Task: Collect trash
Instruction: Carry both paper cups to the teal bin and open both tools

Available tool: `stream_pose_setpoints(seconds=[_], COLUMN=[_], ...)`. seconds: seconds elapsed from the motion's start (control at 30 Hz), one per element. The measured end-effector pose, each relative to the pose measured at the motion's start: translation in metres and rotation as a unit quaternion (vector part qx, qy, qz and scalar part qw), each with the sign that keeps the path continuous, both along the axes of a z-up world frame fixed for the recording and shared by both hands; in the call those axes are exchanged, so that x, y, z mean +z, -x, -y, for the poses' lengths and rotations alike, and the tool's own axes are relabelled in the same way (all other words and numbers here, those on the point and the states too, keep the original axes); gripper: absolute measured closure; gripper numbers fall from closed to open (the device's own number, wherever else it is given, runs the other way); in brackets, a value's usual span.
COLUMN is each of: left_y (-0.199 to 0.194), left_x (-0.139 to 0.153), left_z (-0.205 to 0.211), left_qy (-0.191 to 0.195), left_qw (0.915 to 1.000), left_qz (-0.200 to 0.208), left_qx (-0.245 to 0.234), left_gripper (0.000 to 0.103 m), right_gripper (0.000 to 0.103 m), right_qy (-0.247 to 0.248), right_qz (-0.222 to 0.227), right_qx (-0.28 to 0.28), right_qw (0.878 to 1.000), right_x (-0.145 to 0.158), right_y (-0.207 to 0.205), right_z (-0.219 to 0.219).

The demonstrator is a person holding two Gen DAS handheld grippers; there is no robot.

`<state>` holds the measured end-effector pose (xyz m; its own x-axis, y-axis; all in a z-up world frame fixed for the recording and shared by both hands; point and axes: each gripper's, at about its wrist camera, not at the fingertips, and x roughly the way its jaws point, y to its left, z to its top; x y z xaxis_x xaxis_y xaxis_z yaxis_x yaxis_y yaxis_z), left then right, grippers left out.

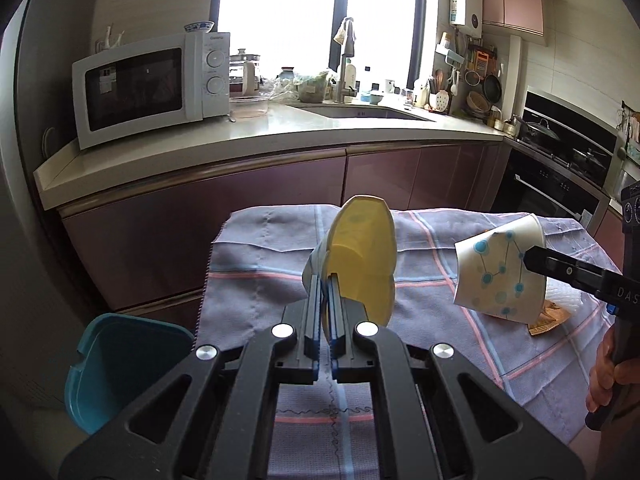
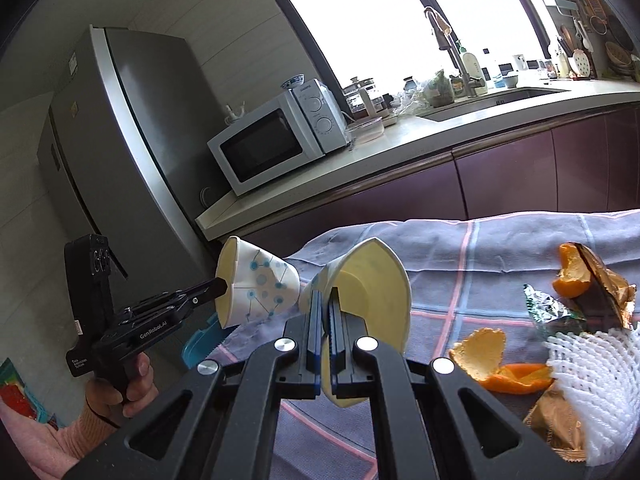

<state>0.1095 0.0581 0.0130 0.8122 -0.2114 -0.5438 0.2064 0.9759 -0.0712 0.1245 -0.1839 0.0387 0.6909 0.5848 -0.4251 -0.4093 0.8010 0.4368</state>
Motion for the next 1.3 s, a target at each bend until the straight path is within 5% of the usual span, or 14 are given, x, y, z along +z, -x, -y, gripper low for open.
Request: stream_pose_setpoints(seconds=[0.67, 1.3], left_y=[0.048, 0.054], left_x=[0.002, -0.022], left_z=[-0.118, -0.17], left_qy=[-0.007, -0.011], left_qw=[0.993, 0.9849], left_qz=[0.009, -0.02], left_qx=[0.117, 0.172], left_gripper=[0.099, 0.099], right_gripper=[0.101, 0.101], right_qy=[0.008, 0.039], right_qz=[-0.013, -0.032], right_qx=[0.131, 0.197], right_qw=[0.991, 0.979], right_x=[0.0, -0.008], right_y=[-0.03, -0.058], right_z=[-0.121, -0.212])
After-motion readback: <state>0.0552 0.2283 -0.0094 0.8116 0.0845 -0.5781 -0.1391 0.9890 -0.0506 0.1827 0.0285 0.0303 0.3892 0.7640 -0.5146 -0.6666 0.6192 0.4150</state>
